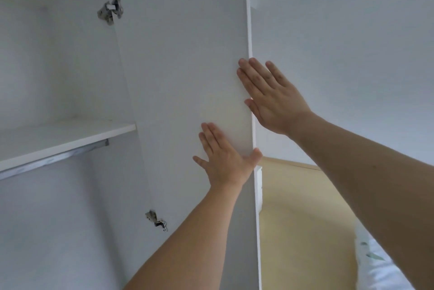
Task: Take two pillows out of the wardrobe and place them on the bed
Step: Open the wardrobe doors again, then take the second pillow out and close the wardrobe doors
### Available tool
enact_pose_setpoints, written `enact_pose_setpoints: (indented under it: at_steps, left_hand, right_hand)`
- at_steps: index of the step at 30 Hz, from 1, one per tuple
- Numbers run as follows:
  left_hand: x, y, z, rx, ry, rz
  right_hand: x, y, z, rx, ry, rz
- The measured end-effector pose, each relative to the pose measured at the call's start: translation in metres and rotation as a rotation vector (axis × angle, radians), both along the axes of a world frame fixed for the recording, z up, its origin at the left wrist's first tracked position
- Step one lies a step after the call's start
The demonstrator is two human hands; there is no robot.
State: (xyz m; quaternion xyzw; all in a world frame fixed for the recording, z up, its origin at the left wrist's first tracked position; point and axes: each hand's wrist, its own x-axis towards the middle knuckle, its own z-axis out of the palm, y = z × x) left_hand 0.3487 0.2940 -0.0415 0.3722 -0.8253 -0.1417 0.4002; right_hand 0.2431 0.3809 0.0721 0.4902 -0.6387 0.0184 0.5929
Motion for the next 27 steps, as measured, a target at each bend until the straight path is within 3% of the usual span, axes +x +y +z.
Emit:
enact_pose_setpoints:
  at_steps: [6,11,20,27]
  left_hand:
    - [0.012,-0.010,-0.007,-0.078,-0.015,-0.053]
    - [0.081,-0.058,-0.017,-0.249,-0.065,-0.078]
    - [0.288,-0.170,-0.077,-0.294,-0.239,0.259]
    - [0.423,-0.220,-0.162,-0.205,-0.398,0.458]
  right_hand:
    - [0.017,-0.005,-0.004,-0.010,0.009,-0.018]
    - [0.072,-0.038,-0.021,0.054,-0.051,0.021]
    - [0.221,-0.166,-0.083,0.190,-0.211,0.327]
    - [0.315,-0.264,-0.189,0.374,-0.350,0.499]
